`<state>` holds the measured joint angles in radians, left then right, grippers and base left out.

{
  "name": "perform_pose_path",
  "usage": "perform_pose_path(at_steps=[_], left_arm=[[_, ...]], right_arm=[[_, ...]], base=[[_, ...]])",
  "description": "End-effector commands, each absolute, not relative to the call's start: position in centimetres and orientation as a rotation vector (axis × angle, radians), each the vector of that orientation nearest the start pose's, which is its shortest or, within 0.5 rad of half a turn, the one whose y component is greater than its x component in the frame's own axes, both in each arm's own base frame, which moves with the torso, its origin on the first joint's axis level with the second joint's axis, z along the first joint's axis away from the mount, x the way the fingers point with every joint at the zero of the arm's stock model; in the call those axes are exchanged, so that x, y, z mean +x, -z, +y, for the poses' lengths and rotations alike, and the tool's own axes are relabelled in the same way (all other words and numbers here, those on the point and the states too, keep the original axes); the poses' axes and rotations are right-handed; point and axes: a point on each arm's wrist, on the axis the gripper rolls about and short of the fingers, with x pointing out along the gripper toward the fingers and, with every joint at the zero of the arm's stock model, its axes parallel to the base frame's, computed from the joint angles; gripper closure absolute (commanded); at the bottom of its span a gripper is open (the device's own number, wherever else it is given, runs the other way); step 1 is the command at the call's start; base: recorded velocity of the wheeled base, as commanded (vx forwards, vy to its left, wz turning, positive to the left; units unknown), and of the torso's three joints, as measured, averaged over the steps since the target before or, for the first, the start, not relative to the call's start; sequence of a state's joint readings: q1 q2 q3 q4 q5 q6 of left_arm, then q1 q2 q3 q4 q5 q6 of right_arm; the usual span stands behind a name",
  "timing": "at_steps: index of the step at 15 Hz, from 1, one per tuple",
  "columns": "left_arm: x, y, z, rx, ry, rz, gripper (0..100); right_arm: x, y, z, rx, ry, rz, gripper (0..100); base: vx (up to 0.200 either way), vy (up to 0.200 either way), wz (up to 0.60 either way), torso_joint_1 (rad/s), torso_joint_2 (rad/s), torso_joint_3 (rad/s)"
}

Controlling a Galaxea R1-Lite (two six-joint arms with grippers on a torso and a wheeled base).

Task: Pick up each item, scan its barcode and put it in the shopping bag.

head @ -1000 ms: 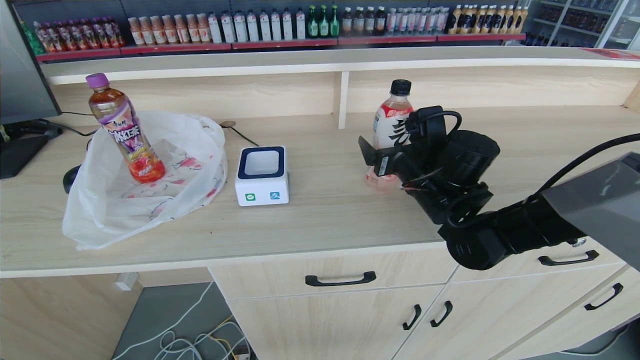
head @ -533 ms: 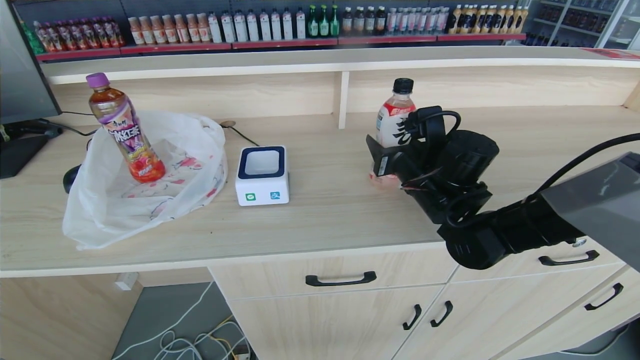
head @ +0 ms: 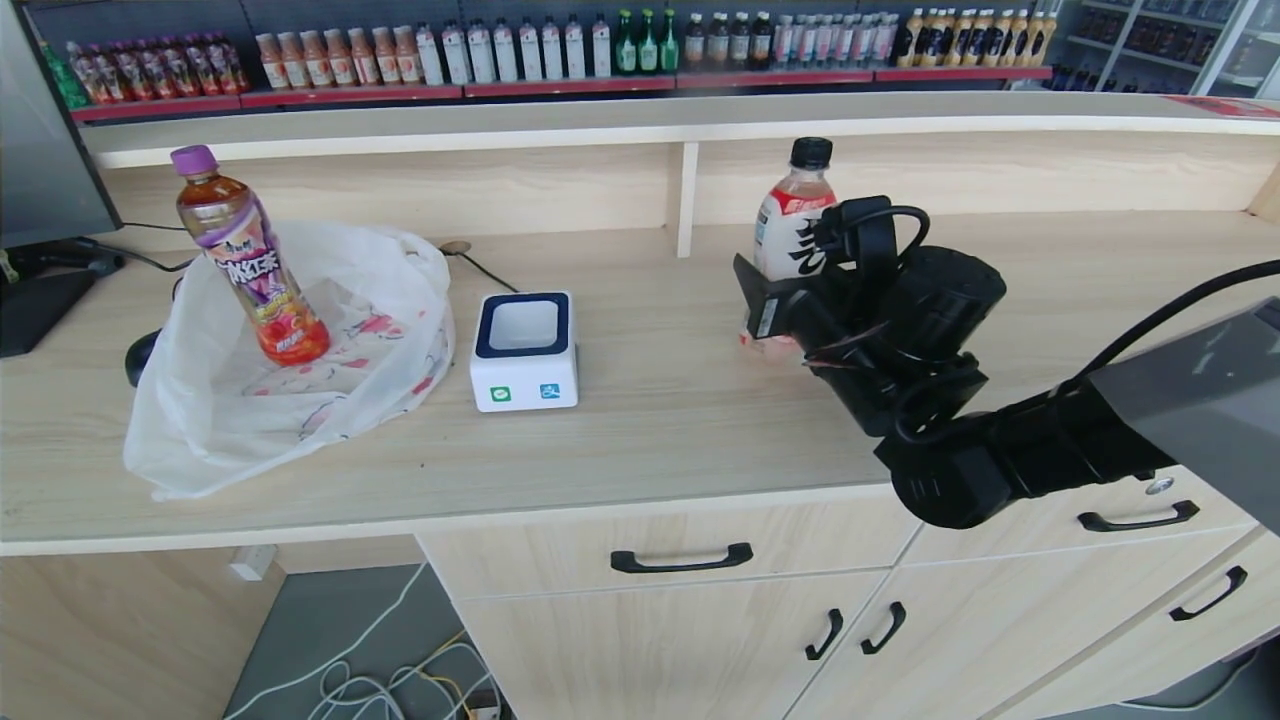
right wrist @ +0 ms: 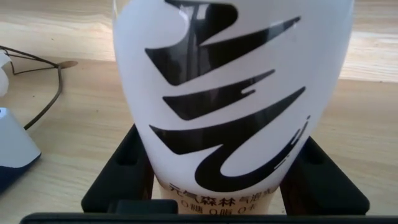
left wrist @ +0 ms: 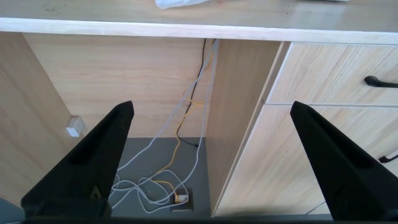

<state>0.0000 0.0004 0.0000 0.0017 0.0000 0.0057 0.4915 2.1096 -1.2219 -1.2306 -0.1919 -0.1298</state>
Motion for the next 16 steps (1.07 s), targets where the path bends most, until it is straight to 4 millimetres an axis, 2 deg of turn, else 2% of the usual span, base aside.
perform_pose_path(at_steps=[1, 2, 6, 12, 16], left_arm=[[-2.3, -7.5, 0.0, 0.006, 0.0, 0.003, 0], [-2.3, -7.5, 0.0, 0.006, 0.0, 0.003, 0], [-2.3, -7.5, 0.0, 0.006, 0.0, 0.002, 0], [-2.3, -7.5, 0.0, 0.006, 0.0, 0.003, 0], [-2.3, -7.5, 0.0, 0.006, 0.0, 0.002, 0]], right_arm=[[36.8, -21.1, 19.3, -0.006, -0.274, -0.361, 100], [36.1, -22.5, 19.0, 0.005, -0.273, -0.389, 100], [34.3, -24.9, 18.2, 0.025, -0.275, -0.441, 100], [28.8, -26.8, 17.1, 0.062, -0.326, -0.472, 100], [25.1, -26.1, 15.3, 0.076, -0.372, -0.425, 100]], base=[[0.0, 0.0, 0.0, 0.0, 0.0, 0.0], [0.0, 0.0, 0.0, 0.0, 0.0, 0.0], [0.0, 0.0, 0.0, 0.0, 0.0, 0.0], [0.0, 0.0, 0.0, 0.0, 0.0, 0.0], [0.0, 0.0, 0.0, 0.0, 0.0, 0.0]])
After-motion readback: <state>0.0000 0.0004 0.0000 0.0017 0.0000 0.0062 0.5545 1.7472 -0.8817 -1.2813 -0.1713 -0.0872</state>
